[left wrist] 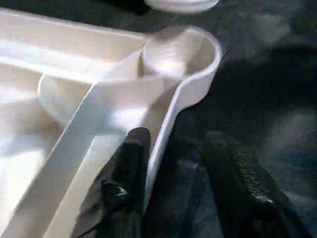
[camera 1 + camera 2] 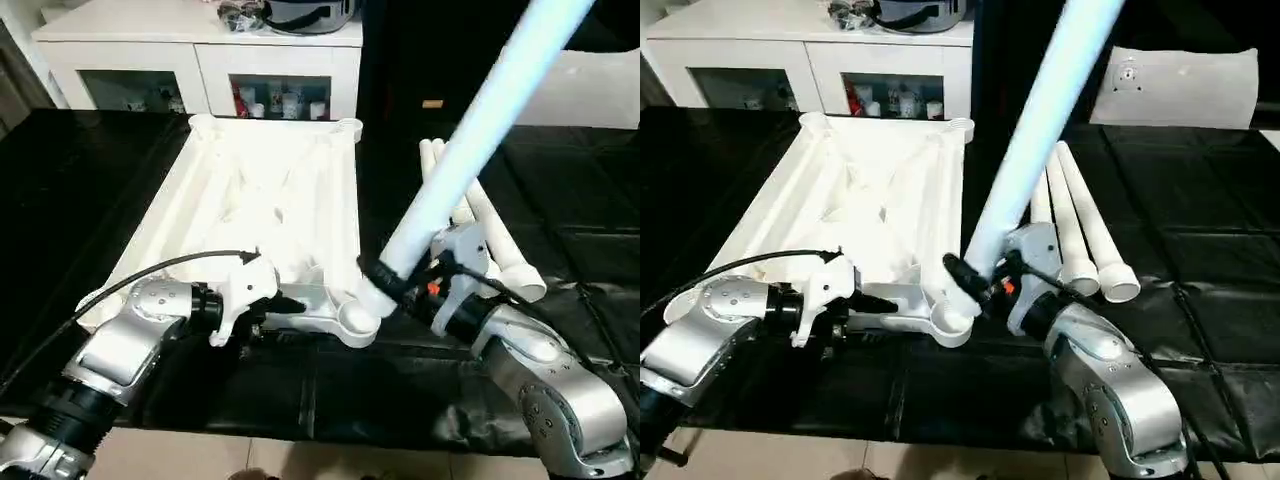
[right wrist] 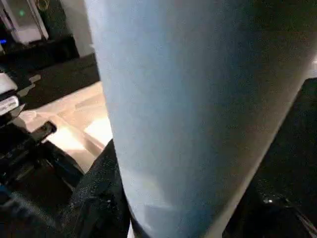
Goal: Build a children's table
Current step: Insert table leg to table base
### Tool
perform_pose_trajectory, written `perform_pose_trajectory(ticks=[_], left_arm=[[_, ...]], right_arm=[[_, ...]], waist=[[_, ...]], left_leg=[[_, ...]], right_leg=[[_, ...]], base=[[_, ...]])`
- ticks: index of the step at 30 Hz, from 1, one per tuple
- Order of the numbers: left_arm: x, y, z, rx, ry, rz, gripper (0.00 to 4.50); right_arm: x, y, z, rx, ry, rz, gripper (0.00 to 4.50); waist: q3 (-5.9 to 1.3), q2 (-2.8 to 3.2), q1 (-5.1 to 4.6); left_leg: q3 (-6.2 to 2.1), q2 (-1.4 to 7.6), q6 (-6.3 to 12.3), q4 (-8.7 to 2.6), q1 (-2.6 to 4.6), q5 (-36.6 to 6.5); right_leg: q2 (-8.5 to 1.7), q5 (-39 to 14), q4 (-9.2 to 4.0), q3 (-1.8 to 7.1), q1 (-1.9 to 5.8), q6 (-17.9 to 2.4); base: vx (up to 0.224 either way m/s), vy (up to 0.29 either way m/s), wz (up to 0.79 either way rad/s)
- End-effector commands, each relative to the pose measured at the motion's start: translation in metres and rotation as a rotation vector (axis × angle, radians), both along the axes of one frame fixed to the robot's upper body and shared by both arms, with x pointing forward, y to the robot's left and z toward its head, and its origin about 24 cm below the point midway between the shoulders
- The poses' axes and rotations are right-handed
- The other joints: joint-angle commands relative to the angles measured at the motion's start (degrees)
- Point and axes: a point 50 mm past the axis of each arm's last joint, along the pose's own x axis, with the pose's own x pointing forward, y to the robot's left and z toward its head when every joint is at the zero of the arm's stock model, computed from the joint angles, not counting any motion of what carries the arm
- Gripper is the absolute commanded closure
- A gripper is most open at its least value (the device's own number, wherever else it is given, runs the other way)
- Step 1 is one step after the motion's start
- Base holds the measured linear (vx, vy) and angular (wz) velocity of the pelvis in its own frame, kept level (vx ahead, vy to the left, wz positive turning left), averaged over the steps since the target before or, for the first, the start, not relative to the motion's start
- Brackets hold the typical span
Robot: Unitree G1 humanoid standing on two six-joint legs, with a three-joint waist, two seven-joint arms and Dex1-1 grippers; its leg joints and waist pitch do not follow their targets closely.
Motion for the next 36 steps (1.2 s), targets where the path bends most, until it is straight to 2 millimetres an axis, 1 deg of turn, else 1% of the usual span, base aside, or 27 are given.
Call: perform_pose_trajectory(ticks=[1,2,4,5,6,7,8,9,10,11,12,14,15,16,17,19,20,21,24,27,28,29,30,31,32,35,36], left_arm=[[0.004,-0.003,0.002,0.018,-0.029,-0.01,2.73],[0.005,-0.002,0.001,0.024,-0.029,-0.012,2.85],[0.007,-0.002,0.0,0.04,-0.027,-0.024,2.97],[0.007,-0.002,0.0,0.043,-0.025,-0.027,3.18],[0.007,-0.002,0.0,0.05,-0.025,-0.032,3.18],[0.008,-0.002,0.0,0.053,-0.026,-0.035,3.38],[0.008,-0.001,-0.001,0.061,-0.028,-0.039,3.38],[0.009,-0.001,-0.001,0.067,-0.029,-0.041,3.51],[0.01,-0.001,-0.002,0.075,-0.031,-0.044,3.51],[0.01,-0.001,-0.002,0.081,-0.032,-0.047,3.75],[0.012,-0.001,-0.004,0.094,-0.036,-0.056,3.83],[0.013,-0.001,-0.005,0.114,-0.04,-0.071,3.89],[0.013,-0.001,-0.006,0.127,-0.042,-0.08,4.08],[0.014,-0.001,-0.006,0.138,-0.043,-0.089,4.08],[0.014,-0.001,-0.007,0.147,-0.043,-0.095,4.19],[0.015,-0.002,-0.008,0.157,-0.043,-0.103,4.3],[0.015,-0.002,-0.008,0.167,-0.045,-0.109,4.3],[0.015,-0.002,-0.009,0.172,-0.045,-0.112,4.39],[0.018,0.0,-0.013,0.241,-0.046,-0.147,4.49],[0.021,0.001,-0.012,0.252,-0.035,-0.121,4.5],[0.023,0.001,-0.011,0.225,-0.022,-0.068,4.5],[0.025,0.001,-0.01,0.21,-0.015,-0.04,4.5],[0.026,-0.001,-0.008,0.162,-0.012,0.013,4.5],[0.026,-0.001,-0.007,0.159,-0.012,0.016,4.5],[0.026,-0.003,-0.006,0.126,-0.011,0.052,4.5],[0.022,-0.005,-0.007,0.081,-0.006,0.136,4.5],[0.02,-0.004,-0.008,0.079,-0.005,0.155,4.5]], right_arm=[[-0.002,0.004,0.005,-0.007,-0.028,0.023,2.6],[-0.002,0.004,0.005,-0.009,-0.029,0.024,2.6],[-0.002,0.005,0.005,-0.013,-0.03,0.029,2.6],[-0.002,0.005,0.005,-0.015,-0.03,0.032,2.6],[-0.002,0.005,0.005,-0.016,-0.03,0.033,2.6],[-0.002,0.004,0.005,-0.016,-0.03,0.034,2.6],[-0.002,0.005,0.005,-0.019,-0.03,0.036,2.6],[-0.002,0.004,0.005,-0.023,-0.031,0.038,2.6],[-0.002,0.004,0.004,-0.024,-0.031,0.039,2.6],[-0.002,0.004,0.004,-0.025,-0.032,0.04,2.6],[-0.002,0.004,0.004,-0.028,-0.033,0.042,2.6],[-0.003,0.004,0.004,-0.031,-0.033,0.046,2.6],[-0.003,0.004,0.004,-0.034,-0.034,0.049,2.6],[-0.003,0.004,0.004,-0.036,-0.035,0.051,2.6],[-0.003,0.004,0.004,-0.037,-0.035,0.053,2.6],[-0.003,0.004,0.004,-0.041,-0.036,0.059,2.6],[-0.003,0.004,0.004,-0.043,-0.038,0.062,2.6],[-0.003,0.004,0.004,-0.044,-0.038,0.063,2.6],[-0.002,0.005,0.005,-0.049,-0.045,0.078,2.6],[-0.001,0.005,0.006,-0.053,-0.051,0.082,2.6],[0.001,0.005,0.006,-0.052,-0.054,0.079,2.6],[0.001,0.005,0.006,-0.051,-0.056,0.076,2.6],[0.002,0.005,0.006,-0.042,-0.058,0.069,2.6],[0.002,0.005,0.006,-0.041,-0.059,0.069,2.6],[0.003,0.005,0.006,-0.036,-0.06,0.064,2.6],[0.005,0.006,0.007,-0.024,-0.064,0.058,2.6],[0.006,0.007,0.007,-0.021,-0.065,0.057,2.6]], waist=[[-3.34,-0.13,0.27],[-3.36,-0.14,0.32],[-3.58,-0.12,0.59],[-3.63,-0.18,0.74],[-3.61,-0.25,0.79],[-3.6,-0.24,0.85],[-3.61,-0.09,0.91],[-3.53,-0.14,0.85],[-3.54,0.15,0.94],[-3.47,0.01,0.84],[-3.4,-0.02,0.88],[-3.46,-0.08,0.92],[-3.43,0.08,0.98],[-3.52,0.19,0.99],[-3.5,0.09,0.95],[-3.65,0.18,0.99],[-3.68,0.17,1.02],[-3.7,0.15,1.06],[-3.71,0.37,1.14],[-3.6,0.33,1.09],[-3.55,0.38,1.06],[-3.53,0.3,1.08],[-3.51,0.45,1.22],[-3.47,0.41,1.13],[-3.59,0.23,1.09],[-3.73,0.2,0.83],[-3.83,0.19,0.54]], left_leg=[[-2.27,5.61,2.29,-4.3,0.14,-10.04],[-2.28,5.62,2.44,-4.3,0.08,-9.6],[-2.24,5.75,2.81,-4.23,-0.04,-7.86],[-2.17,5.72,3.04,-4.16,-0.11,-7.02],[-2.18,5.74,3.08,-4.17,-0.16,-6.77],[-2.13,5.72,3.11,-4.13,-0.18,-6.54],[-2.14,5.75,3.13,-4.14,-0.16,-6.54],[-2.15,5.81,2.94,-4.2,-0.12,-7.07],[-2.21,5.82,2.82,-4.2,-0.05,-7.41],[-2.16,5.8,2.75,-4.22,-0.06,-7.83],[-2.16,5.67,2.66,-4.25,-0.03,-8.57],[-2.17,5.68,2.32,-4.27,0.03,-9.22],[-2.22,5.71,2.2,-4.29,0.05,-9.37],[-2.28,5.79,1.96,-4.29,0.12,-9.69],[-2.27,5.78,1.97,-4.34,0.12,-9.73],[-2.34,5.95,1.73,-4.32,0.09,-9.43],[-2.32,5.96,1.81,-4.32,0.05,-9.3],[-2.29,5.91,1.88,-4.25,0.0,-8.99],[-2.25,5.73,2.25,-4.11,-0.1,-8.4],[-2.24,5.73,2.03,-4.18,0.0,-9.41],[-2.18,5.73,1.72,-4.15,0.12,-10.09],[-2.14,5.63,1.67,-4.07,0.16,-10.14],[-2.18,5.64,1.57,-4.07,0.25,-10.4],[-2.27,5.7,1.54,-4.13,0.12,-10.83],[-2.32,5.75,1.59,-4.13,-0.02,-10.75],[-2.46,5.75,2.0,-4.11,-0.44,-9.57],[-2.33,5.75,2.53,-3.96,-0.46,-8.53]], right_leg=[[-7.77,-22.4,-5.66,4.99,2.15,-2.52],[-7.74,-21.46,-5.55,5.01,2.19,-2.85],[-7.79,-17.61,-4.98,5.16,2.38,-4.08],[-7.82,-15.99,-4.78,5.18,2.45,-4.54],[-7.85,-15.6,-4.7,5.18,2.51,-4.79],[-7.92,-15.37,-4.63,5.18,2.57,-5.12],[-7.96,-15.49,-4.68,5.16,2.58,-5.22],[-7.9,-16.22,-4.77,5.14,2.57,-5.13],[-7.95,-16.5,-4.8,5.1,2.56,-5.18],[-7.87,-16.99,-4.95,5.1,2.52,-5.07],[-7.88,-18.37,-5.22,5.07,2.53,-4.71],[-7.97,-19.81,-5.33,5.08,2.61,-4.05],[-8.07,-20.55,-5.42,5.05,2.58,-3.91],[-8.04,-21.05,-5.43,5.03,2.58,-3.71],[-8.03,-21.12,-5.6,5.03,2.57,-3.59],[-8.11,-19.29,-5.24,5.13,2.6,-4.11],[-8.2,-18.83,-5.22,5.13,2.66,-4.32],[-8.22,-18.26,-5.15,5.14,2.71,-4.56],[-8.16,-17.52,-5.16,5.12,2.79,-4.8],[-8.18,-20.18,-5.48,4.96,2.75,-4.24],[-8.28,-21.67,-5.59,4.9,2.71,-4.15],[-8.25,-22.43,-5.75,4.89,2.64,-4.0],[-8.27,-23.44,-5.81,4.86,2.55,-3.9],[-8.23,-23.94,-5.81,4.75,2.59,-3.81],[-8.31,-23.78,-5.74,4.73,2.73,-3.74],[-8.32,-21.94,-5.5,4.7,2.94,-4.12],[-8.17,-19.41,-5.2,4.83,2.82,-4.91]], base=[[0.0,0.0,0.0],[0.0,0.0,0.0],[0.0,0.0,0.0],[0.0,0.0,0.0],[0.0,0.0,0.0],[0.0,0.0,0.0],[0.0,0.0,0.0],[0.0,0.0,0.0],[0.0,0.0,0.0],[0.0,0.0,0.0],[0.0,0.0,0.0],[0.0,0.0,0.0],[0.0,0.0,0.0],[0.0,0.0,0.0],[0.0,0.0,0.0],[0.0,0.0,0.0],[0.0,0.0,0.0],[0.0,0.0,0.0],[0.0,0.0,0.0],[0.0,0.0,0.0],[0.0,0.0,0.0],[0.0,0.0,0.0],[0.0,0.0,0.0],[0.0,0.0,0.0],[0.0,0.0,0.0],[0.0,0.0,0.0],[0.0,0.0,0.0]])
